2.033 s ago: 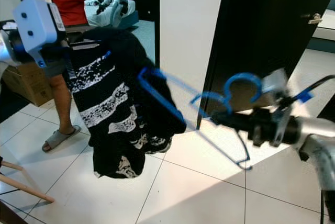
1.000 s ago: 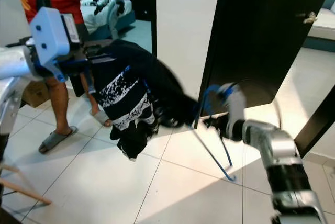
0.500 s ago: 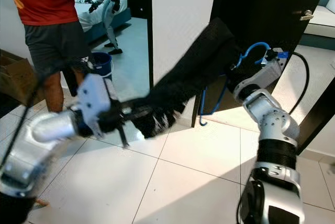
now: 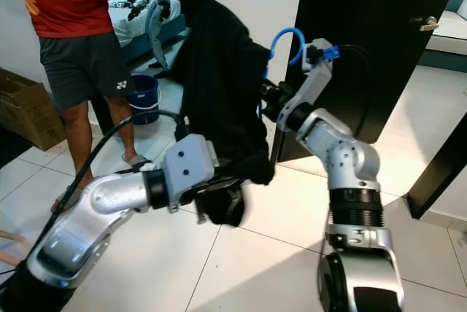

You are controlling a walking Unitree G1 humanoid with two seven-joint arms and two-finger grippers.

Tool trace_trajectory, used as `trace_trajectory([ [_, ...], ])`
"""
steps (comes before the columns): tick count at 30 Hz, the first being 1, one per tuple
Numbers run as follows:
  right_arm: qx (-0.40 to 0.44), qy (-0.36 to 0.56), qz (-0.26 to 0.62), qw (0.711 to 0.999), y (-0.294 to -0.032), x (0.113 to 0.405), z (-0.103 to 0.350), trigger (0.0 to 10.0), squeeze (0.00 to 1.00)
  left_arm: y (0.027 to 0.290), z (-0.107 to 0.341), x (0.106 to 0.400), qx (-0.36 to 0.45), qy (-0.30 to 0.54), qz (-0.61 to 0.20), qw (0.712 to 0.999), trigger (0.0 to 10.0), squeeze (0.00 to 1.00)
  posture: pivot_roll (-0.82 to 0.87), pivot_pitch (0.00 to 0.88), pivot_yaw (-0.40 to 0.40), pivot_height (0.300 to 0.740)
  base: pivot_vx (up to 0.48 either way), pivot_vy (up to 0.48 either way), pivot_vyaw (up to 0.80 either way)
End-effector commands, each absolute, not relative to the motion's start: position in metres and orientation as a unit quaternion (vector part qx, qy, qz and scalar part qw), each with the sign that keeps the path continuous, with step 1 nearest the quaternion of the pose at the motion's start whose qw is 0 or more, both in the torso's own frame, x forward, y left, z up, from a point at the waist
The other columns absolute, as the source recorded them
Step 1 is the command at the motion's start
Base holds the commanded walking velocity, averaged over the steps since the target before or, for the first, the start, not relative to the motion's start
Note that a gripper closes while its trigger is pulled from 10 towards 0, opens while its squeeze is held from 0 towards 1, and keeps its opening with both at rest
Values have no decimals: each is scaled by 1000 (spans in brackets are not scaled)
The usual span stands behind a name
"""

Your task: Hang hanger

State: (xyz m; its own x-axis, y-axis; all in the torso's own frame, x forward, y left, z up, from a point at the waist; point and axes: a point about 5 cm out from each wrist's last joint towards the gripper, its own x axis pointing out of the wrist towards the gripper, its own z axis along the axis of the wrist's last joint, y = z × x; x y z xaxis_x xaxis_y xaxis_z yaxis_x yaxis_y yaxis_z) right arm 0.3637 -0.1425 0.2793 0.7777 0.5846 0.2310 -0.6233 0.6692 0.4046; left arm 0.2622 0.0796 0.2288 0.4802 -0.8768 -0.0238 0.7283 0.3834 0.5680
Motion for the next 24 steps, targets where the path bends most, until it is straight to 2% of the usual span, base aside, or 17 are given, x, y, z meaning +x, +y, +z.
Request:
trace_trajectory([
  [1, 226, -74, 341, 910, -146, 362, 291, 10000, 0, 88, 225, 260, 270, -118, -495, 818, 10000, 1000, 14, 0, -81, 740, 0, 0, 0],
  [6, 219, -81, 339, 911, -151, 363, 293, 10000, 0, 96, 223, 256, 274, -95, -506, 812, 10000, 1000, 21, 0, -86, 740, 0, 0, 0],
  [7, 211, -90, 335, 914, -155, 363, 295, 10000, 0, 104, 223, 249, 270, -77, -521, 806, 10000, 1000, 24, 0, -88, 740, 0, 0, 0],
  [11, 192, -127, 355, 906, -164, 358, 303, 10000, 0, 120, 250, 240, 227, -110, -529, 810, 10000, 1000, 34, 0, -93, 740, 0, 0, 0],
  [12, 176, -145, 375, 899, -167, 353, 307, 10000, 0, 126, 269, 245, 211, -158, -500, 825, 10000, 1000, 36, 0, -93, 740, 0, 0, 0],
  [13, 176, -145, 375, 899, -167, 353, 307, 10000, 0, 126, 269, 245, 211, -158, -500, 825, 10000, 1000, 36, 0, -93, 740, 0, 0, 0],
  [15, 157, -163, 402, 888, -170, 347, 309, 10000, 0, 134, 300, 263, 179, -241, -397, 867, 10000, 1000, 35, 0, -94, 740, 0, 0, 0],
  [16, 157, -163, 402, 888, -170, 347, 309, 10000, 0, 134, 300, 263, 179, -241, -397, 867, 10000, 1000, 35, 0, -94, 740, 0, 0, 0],
  [17, 155, -166, 409, 884, -171, 345, 309, 10000, 0, 138, 311, 273, 169, -271, -330, 888, 10000, 1000, 35, 0, -97, 740, 0, 0, 0],
  [18, 155, -166, 409, 884, -171, 345, 309, 10000, 0, 138, 311, 273, 169, -271, -330, 888, 10000, 1000, 35, 0, -97, 740, 0, 0, 0],
  [19, 143, -165, 421, 881, -170, 343, 307, 10000, 0, 141, 316, 285, 144, -288, -259, 910, 10000, 612, 35, 0, -97, 740, 0, 0, 0],
  [20, 143, -165, 421, 881, -170, 343, 307, 10000, 0, 141, 316, 285, 144, -288, -259, 910, 10000, 612, 35, 0, -97, 740, 0, 0, 0],
  [21, 125, -157, 418, 886, -167, 344, 302, 10000, 0, 137, 315, 292, 113, -295, -212, 925, 10000, 0, 29, 0, -97, 740, 0, 0, 0],
  [22, 125, -157, 418, 886, -167, 344, 302, 10000, 0, 137, 315, 292, 113, -295, -212, 925, 10000, 0, 29, 0, -97, 740, 0, 0, 0],
  [24, 108, -150, 420, 888, -157, 345, 297, 10000, 0, 127, 308, 300, 63, -288, -167, 941, 10000, 0, 22, 0, -96, 740, 0, 0, 0],
])
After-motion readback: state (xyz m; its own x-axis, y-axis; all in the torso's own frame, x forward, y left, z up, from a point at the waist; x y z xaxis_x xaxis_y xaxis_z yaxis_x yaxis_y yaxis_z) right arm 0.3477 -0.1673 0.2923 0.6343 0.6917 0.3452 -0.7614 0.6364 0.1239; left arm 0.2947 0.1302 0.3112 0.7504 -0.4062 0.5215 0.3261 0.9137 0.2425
